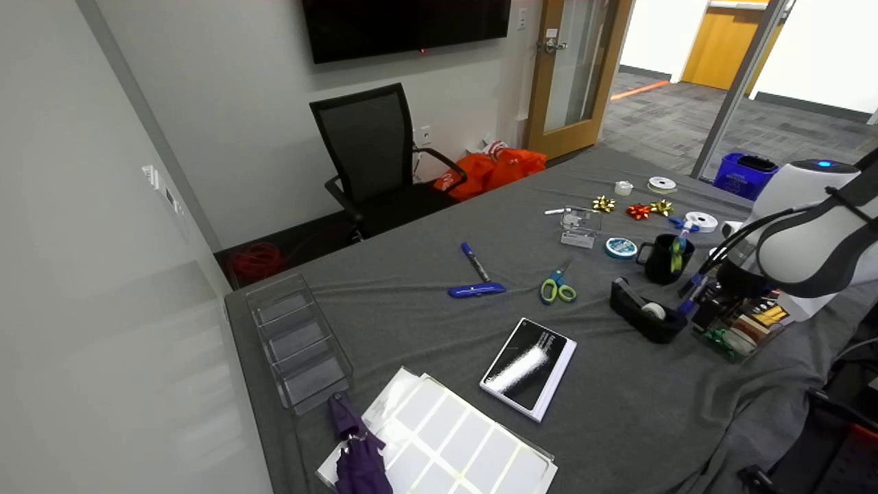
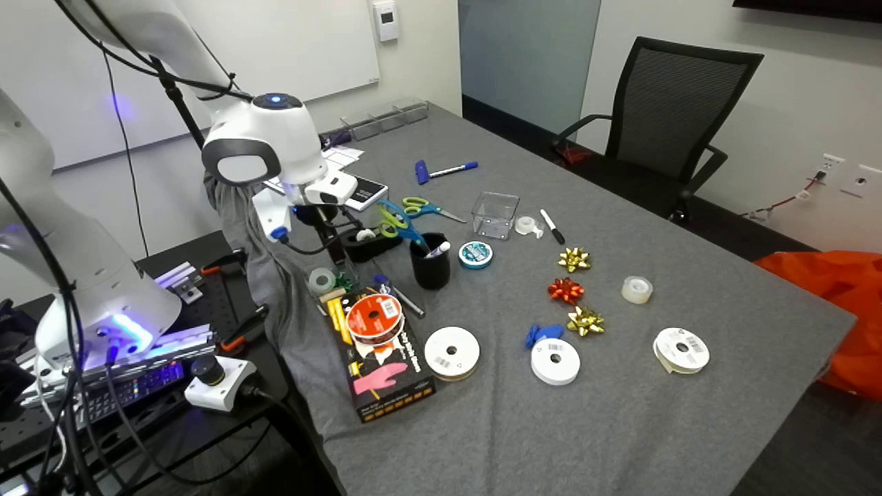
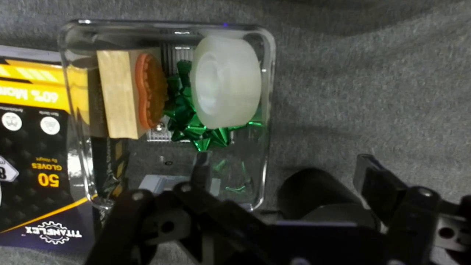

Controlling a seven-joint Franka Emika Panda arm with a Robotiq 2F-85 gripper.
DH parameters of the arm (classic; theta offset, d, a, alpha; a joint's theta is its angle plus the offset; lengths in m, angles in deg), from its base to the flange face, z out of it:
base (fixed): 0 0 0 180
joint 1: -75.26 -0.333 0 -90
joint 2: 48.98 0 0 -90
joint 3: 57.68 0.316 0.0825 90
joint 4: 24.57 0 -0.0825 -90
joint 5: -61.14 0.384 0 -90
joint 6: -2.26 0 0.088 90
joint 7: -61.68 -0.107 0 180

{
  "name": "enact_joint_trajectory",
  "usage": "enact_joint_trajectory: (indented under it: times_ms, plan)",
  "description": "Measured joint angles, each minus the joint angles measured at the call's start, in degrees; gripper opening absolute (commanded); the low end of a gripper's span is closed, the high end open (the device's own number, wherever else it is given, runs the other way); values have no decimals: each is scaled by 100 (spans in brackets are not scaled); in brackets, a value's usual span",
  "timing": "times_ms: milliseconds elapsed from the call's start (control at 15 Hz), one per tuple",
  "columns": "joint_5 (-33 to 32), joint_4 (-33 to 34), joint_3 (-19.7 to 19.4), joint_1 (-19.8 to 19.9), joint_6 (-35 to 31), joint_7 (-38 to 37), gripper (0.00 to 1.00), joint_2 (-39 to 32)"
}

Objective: Move the clear container in front backwards.

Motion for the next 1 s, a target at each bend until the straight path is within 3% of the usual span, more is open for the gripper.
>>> enact_joint_trajectory:
  times_ms: [67, 533, 733, 1000]
  plan:
    - [-1, 0, 13, -13, -141, 0, 74, -113]
    - [-11, 24, 50, -90, -860, -5, 23, -762]
    - [-517, 35, 1, -81, -915, -381, 3, -829]
    - [-1273, 34, -735, -645, -830, -907, 0, -752]
